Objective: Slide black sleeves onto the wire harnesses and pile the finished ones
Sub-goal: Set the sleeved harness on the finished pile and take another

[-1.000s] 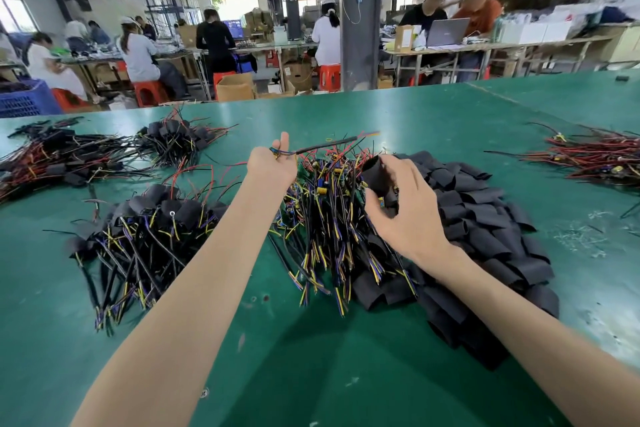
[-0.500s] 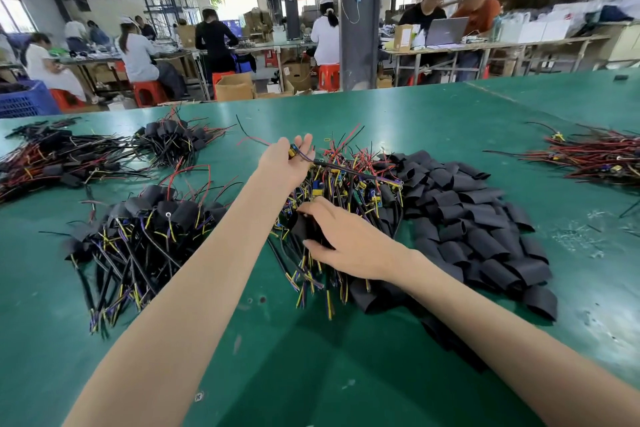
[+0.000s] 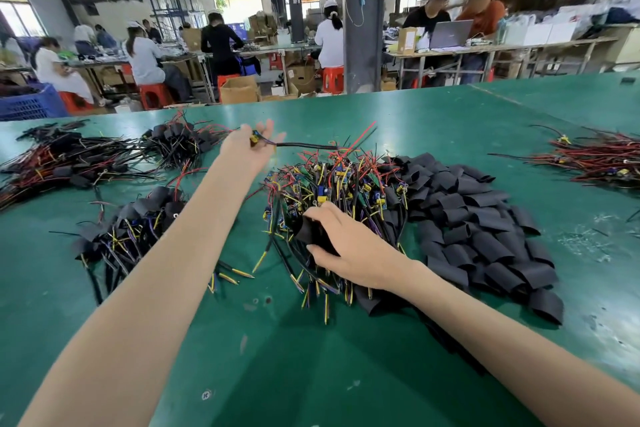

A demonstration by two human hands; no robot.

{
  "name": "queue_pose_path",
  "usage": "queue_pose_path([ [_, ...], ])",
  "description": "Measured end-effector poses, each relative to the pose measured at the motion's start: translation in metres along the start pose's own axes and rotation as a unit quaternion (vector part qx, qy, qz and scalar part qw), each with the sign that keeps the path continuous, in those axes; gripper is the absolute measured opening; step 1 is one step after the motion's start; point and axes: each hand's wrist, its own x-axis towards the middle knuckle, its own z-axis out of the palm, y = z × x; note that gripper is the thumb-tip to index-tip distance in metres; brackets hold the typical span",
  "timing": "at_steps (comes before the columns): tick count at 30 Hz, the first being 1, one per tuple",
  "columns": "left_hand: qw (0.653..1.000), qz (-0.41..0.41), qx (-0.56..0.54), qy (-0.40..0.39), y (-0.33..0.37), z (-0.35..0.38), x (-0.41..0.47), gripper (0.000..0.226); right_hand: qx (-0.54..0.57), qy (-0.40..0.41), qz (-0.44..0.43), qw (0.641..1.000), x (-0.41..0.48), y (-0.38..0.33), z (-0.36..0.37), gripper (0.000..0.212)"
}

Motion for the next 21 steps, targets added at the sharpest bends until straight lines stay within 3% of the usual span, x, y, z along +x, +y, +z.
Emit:
queue_pose_path([
  [4,0.999,-0.030,0.003,-0.023,-0.015,0.008,-0.008,0.017,0.058,0.046,0.046,0.996,-0.005,0.004,0.000,0.048],
  [7,0.998,-0.046,0.022,-0.041,-0.021,0.014,-0.020,0.029,0.087,0.071,0.079,0.991,-0.002,0.004,0.000,0.052],
  [10,0.997,-0.064,0.004,-0.047,-0.026,0.020,-0.027,0.035,0.157,0.094,0.080,0.980,0.005,0.001,-0.004,0.046],
  [15,0.993,-0.099,-0.023,-0.064,-0.036,0.028,-0.034,0.024,0.233,0.098,0.080,0.964,0.009,-0.006,-0.007,0.037],
  [18,0.993,-0.082,-0.012,-0.080,-0.038,0.029,-0.031,0.013,0.260,0.104,0.095,0.955,0.008,-0.005,-0.010,0.034],
  [21,0.995,-0.011,0.063,-0.071,-0.034,0.025,-0.015,0.005,0.270,0.105,0.106,0.951,0.003,-0.003,-0.013,0.032],
])
